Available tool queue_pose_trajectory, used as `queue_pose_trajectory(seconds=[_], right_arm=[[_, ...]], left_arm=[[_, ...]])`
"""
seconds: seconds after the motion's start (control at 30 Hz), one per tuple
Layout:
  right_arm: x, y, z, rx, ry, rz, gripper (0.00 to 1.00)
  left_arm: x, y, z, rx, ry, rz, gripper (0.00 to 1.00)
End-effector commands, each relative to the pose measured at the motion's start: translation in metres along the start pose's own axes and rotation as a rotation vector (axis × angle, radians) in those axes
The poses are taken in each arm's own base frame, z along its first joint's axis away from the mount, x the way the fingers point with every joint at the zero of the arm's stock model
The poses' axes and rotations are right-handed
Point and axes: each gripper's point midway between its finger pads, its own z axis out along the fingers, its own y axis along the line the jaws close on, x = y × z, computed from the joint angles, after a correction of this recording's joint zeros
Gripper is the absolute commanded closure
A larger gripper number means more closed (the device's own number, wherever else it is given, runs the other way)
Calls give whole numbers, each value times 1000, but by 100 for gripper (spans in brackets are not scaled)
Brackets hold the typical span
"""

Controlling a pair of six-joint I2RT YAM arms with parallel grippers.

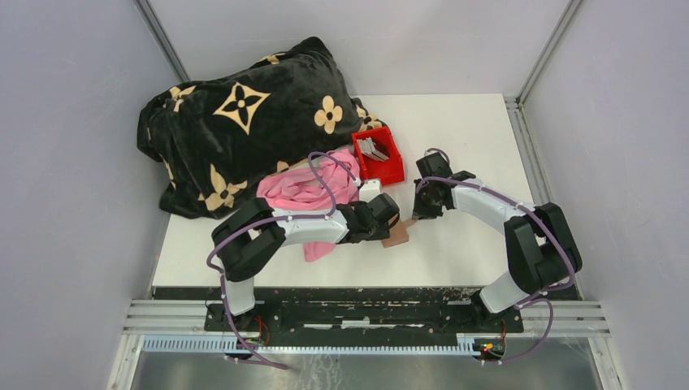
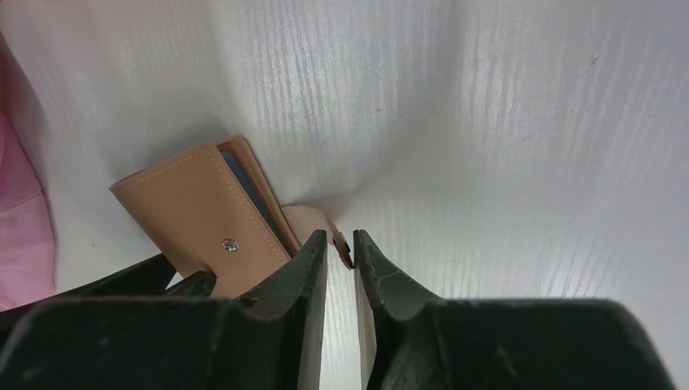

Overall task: Put the credit cards into the card holder
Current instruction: Close the card holder at the center of the board.

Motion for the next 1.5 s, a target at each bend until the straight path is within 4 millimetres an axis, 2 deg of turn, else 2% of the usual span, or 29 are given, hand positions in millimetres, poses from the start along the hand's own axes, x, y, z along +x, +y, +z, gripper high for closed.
queue_pose_trajectory(seconds=[0.0, 0.67, 0.97, 1.23, 1.47], right_arm=[[-13, 8, -12, -43, -53, 15, 77], [-10, 11, -20, -75, -45, 21, 90], [-7, 15, -24, -101, -35, 20, 89], [0, 20, -23, -122, -8, 8, 81], [-2, 25, -27, -129, -18, 4, 82]], left_arm=[[7, 7, 7, -30, 32, 45, 58], [10, 9, 10, -39, 37, 36, 58], [12, 9, 11, -39, 40, 32, 58], [13, 8, 12, -30, 39, 25, 60], [14, 10, 13, -30, 41, 24, 60]])
